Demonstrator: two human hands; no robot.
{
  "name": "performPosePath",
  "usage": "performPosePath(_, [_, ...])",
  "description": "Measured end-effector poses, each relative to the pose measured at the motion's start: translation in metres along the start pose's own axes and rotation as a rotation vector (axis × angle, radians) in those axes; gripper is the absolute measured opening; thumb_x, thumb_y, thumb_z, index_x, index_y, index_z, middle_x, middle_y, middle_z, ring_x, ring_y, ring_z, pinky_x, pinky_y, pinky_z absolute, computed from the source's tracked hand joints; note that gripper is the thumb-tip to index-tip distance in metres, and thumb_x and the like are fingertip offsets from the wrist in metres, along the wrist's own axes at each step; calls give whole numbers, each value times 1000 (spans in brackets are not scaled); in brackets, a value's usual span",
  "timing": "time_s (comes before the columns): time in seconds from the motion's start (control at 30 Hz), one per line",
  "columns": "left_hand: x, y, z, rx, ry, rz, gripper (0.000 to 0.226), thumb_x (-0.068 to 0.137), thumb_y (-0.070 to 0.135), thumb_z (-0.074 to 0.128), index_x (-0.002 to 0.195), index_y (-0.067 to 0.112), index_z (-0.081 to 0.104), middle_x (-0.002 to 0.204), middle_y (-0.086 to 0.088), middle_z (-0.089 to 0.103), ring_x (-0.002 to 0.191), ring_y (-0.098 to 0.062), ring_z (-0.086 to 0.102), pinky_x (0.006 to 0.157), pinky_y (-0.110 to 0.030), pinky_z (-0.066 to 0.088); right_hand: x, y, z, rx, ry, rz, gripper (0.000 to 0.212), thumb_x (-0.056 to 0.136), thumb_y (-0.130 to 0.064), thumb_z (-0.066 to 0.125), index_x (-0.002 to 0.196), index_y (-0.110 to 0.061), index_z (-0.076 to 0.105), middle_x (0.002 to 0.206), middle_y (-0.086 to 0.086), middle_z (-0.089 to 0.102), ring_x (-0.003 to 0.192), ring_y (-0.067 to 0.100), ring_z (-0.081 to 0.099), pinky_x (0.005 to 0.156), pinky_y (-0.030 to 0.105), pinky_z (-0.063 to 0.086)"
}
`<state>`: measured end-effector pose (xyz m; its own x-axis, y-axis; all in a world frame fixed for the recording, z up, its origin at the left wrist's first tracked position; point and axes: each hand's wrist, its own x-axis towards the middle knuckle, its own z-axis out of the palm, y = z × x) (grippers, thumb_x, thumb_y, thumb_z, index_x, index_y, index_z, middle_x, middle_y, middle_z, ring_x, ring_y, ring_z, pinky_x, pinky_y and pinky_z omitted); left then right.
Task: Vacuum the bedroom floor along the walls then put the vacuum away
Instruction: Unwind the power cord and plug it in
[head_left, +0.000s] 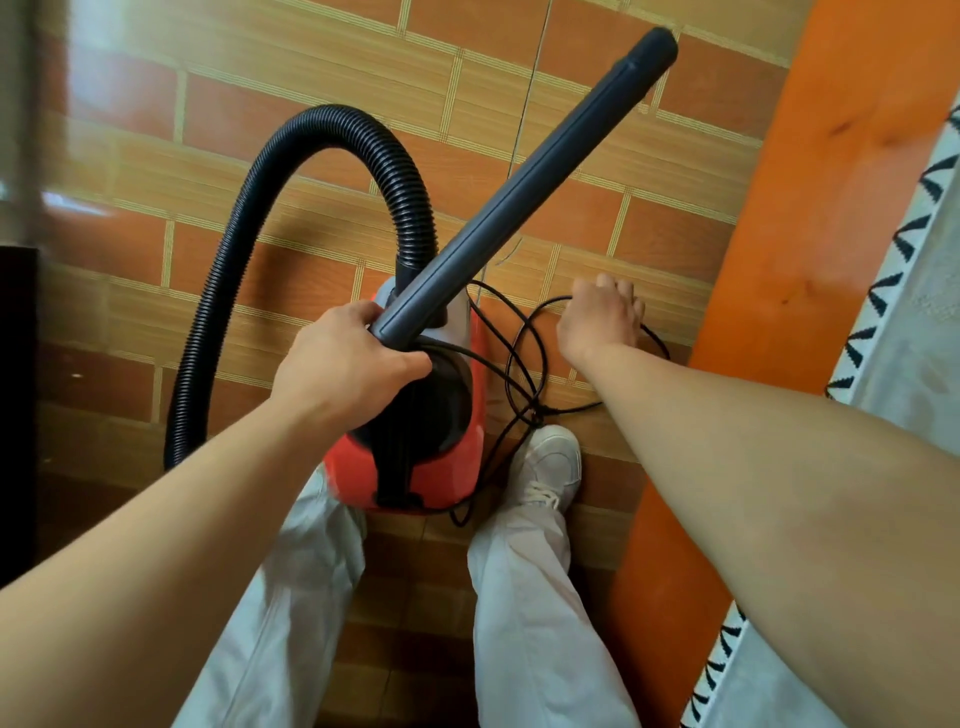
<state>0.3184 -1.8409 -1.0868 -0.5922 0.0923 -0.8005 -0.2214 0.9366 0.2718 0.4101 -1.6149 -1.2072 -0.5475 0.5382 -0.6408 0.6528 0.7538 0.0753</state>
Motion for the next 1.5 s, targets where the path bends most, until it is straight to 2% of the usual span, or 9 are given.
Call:
performPosePath(0.33, [-27,-16,-22,39,-21,144,57,79,54,80,124,30,56,91,11,63,79,-9,66,74,-37,60,-101,-11,-16,708,-42,175,37,106,-16,42,141,-17,55,136,6,58,122,26,55,104,41,47])
performPosePath(0.5, [-43,-42,-46,107,-41,149,55,79,57,79,120,26,59,93,9,62,81,-9,61,69,-34,50,-150,-42,-42,940,-166,49,43,105,-21,46,146,-28,52,143,-6,56,128,18,54,113,40,42])
performPosePath(0.6, [-48,-52,-56,77,-27,132,46,79,55,81,105,22,62,90,2,65,79,-15,63,60,-32,44,-150,-61,-52,846,-257,-52,50,102,-23,45,151,-30,47,152,-2,51,136,23,48,116,40,38])
performPosePath(0.7, [-46,-56,-59,-8,-9,101,48,78,55,82,102,18,64,89,-7,71,81,-26,69,68,-45,58,-143,-76,-57,762,-306,-107,46,103,-31,46,149,-31,49,150,2,53,136,27,49,108,33,38])
performPosePath(0.77, [-46,-57,-59,-92,-24,84,50,78,54,83,106,17,65,93,-11,75,80,-28,71,77,-49,62,-142,-83,-56,689,-285,-162,43,104,-37,46,145,-28,54,146,4,56,133,29,50,105,35,41])
performPosePath(0.93, [-46,-58,-53,-175,17,124,52,81,59,79,108,16,64,92,-7,75,70,-17,64,66,-36,55,-148,-84,-47,558,-215,-253,39,103,-41,46,137,-27,61,141,8,53,127,33,51,102,40,43])
performPosePath(1.03, [-37,-61,-47,-206,64,170,50,85,60,74,107,17,63,91,-5,74,75,-18,66,75,-42,58,-149,-82,-40,590,-152,-249,39,103,-43,49,135,-27,62,138,8,54,129,33,49,107,42,41])
performPosePath(1.2, [-14,-72,-33,-229,97,188,55,91,67,61,114,18,54,101,-8,70,93,-29,69,85,-53,59,-149,-82,-27,642,-51,-217,30,104,-37,51,127,-26,66,127,5,56,122,29,50,95,36,39])
performPosePath(1.5, [28,-68,-13,-130,48,221,45,108,45,44,139,13,46,114,-3,60,102,-20,56,84,-34,40,-145,-79,-19,713,-11,-224,15,104,-32,51,108,-25,65,111,-3,52,99,17,45,81,29,32])
